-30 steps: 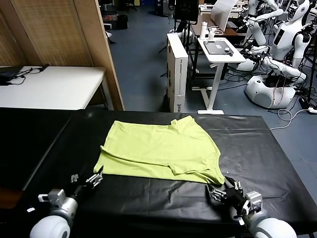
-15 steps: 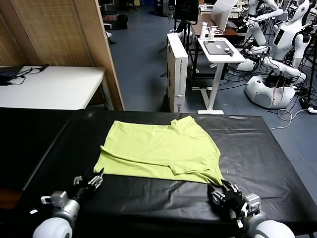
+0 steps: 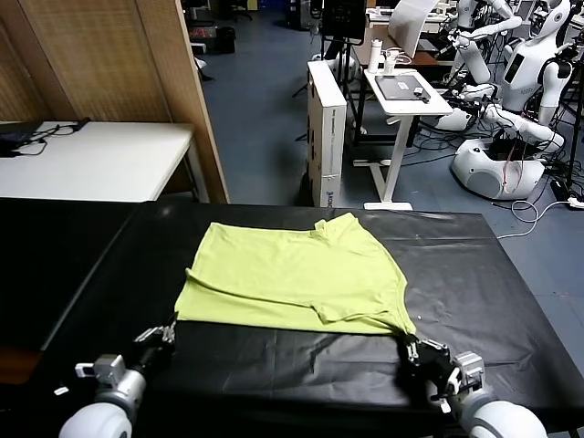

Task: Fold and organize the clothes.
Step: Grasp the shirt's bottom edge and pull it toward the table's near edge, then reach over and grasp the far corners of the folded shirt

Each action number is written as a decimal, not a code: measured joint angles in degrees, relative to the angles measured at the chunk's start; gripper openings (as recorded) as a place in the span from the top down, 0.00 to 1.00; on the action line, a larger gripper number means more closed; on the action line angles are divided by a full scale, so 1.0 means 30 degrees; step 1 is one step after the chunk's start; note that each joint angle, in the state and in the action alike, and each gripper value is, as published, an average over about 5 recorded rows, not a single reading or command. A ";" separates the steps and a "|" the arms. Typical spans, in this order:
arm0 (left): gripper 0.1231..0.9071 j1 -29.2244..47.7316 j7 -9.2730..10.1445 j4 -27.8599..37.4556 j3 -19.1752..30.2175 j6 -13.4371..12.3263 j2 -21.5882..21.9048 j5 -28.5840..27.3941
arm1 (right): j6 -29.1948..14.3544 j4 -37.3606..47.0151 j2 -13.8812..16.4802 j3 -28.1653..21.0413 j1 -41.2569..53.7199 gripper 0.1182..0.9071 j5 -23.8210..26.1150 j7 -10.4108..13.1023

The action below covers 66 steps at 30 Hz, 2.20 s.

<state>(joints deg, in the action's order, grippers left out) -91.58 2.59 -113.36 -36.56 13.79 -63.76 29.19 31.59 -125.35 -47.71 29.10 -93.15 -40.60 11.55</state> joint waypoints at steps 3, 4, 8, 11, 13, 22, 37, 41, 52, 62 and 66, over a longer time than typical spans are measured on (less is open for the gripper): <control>0.97 -0.0647 0.0032 -0.0381 -0.0353 0.0017 -0.0009 -0.0302 | 0.0544 -0.0462 0.0209 0.0195 -0.0277 0.97 -0.0499 0.0138; 0.97 -0.0878 0.0031 -0.0489 -0.0462 0.0008 -0.0015 -0.0394 | 0.0659 -0.0599 0.0267 0.0260 -0.0364 0.97 -0.0637 0.0139; 0.97 -0.1800 0.0024 -0.0850 -0.0940 -0.0045 -0.0035 -0.0468 | 0.1041 -0.1229 0.0490 0.0554 -0.0819 0.97 -0.0899 0.0125; 0.97 -0.2502 -0.0003 -0.1181 -0.1366 -0.0079 -0.0032 -0.0376 | 0.1187 -0.1656 0.0600 0.0691 -0.1218 0.97 -0.0896 0.0116; 0.97 -0.2956 -0.0019 -0.1430 -0.1631 -0.0094 -0.0050 -0.0316 | 0.1206 -0.1836 0.0641 0.0718 -0.1439 0.97 -0.0869 0.0112; 0.97 -0.4284 -0.0010 -0.2006 -0.2466 -0.0106 -0.0217 -0.0251 | 0.1232 -0.2439 0.0639 0.0985 -0.2251 0.97 -0.0709 0.0109; 0.97 -0.5568 0.0347 -0.2740 -0.3307 0.0388 -0.0526 -0.0007 | 0.1627 -0.3402 0.0505 0.0873 -0.3524 0.87 -0.0087 0.0096; 0.96 -0.5819 0.0688 -0.3122 -0.3560 0.0953 -0.0544 -0.0008 | 0.1921 -0.4016 0.0494 0.1064 -0.4052 0.59 -0.0057 0.0217; 0.22 -0.5636 0.0614 -0.4210 -0.4628 0.3236 -0.0467 -0.0323 | 0.2902 -0.5319 0.0144 0.2894 -0.3482 0.00 -0.1906 0.0386; 0.00 -0.2794 0.1041 -0.4618 -0.4570 0.4486 0.0069 0.1909 | 0.3404 -0.2445 -0.0037 0.1921 0.2771 0.00 -0.2492 -0.0469; 0.00 -0.0206 0.1588 -0.3961 -0.3551 0.5680 0.0438 0.3693 | 0.3541 -0.0450 -0.0171 0.0367 0.5920 0.00 -0.2531 -0.0403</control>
<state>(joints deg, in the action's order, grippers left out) -92.19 7.36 -125.25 -47.21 30.83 -62.44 40.27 42.21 -126.70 -48.22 30.20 -75.39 -48.19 10.34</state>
